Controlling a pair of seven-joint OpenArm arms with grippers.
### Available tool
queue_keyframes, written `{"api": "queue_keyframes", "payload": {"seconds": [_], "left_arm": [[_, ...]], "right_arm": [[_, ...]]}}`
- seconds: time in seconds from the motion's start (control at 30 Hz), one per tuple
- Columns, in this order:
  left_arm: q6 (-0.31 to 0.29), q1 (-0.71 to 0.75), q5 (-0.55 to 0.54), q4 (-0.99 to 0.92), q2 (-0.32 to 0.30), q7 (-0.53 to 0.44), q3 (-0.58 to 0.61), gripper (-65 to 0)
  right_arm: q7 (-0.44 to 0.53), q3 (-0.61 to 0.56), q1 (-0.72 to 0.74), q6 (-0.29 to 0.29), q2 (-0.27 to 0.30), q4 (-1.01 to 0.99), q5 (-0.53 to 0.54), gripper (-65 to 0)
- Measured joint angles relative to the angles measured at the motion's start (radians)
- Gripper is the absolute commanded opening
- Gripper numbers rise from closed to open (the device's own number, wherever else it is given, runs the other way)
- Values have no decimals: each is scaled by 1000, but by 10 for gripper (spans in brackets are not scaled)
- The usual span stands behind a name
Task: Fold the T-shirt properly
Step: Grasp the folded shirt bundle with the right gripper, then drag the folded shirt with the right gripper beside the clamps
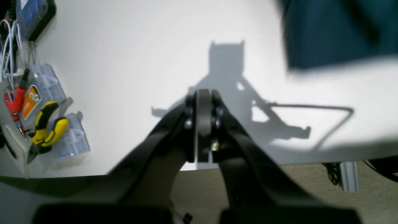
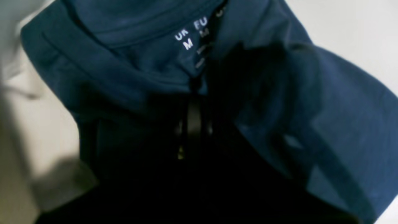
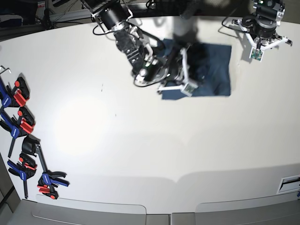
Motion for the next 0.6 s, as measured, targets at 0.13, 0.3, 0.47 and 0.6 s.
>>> {"api": "queue_keyframes", "payload": {"seconds": [0.13,0.3,0.47,0.6], "left_arm": [[0,0,-1,0,0,-6,0,-650],[0,0,2,0,0,-12,0,-650],[0,0,0,0,0,-23,0,-650],[0,-1,-1,0,0,-33,0,-650]], "right_arm": [[-6,215,0,-2,4,-2,-2,-650],[0,492,-2,-59,16,-7,35,-650],[-10,712,-4,-85,89,-8,80,-650],[-11,861,-4,-131,137,-8,81,-650]]}}
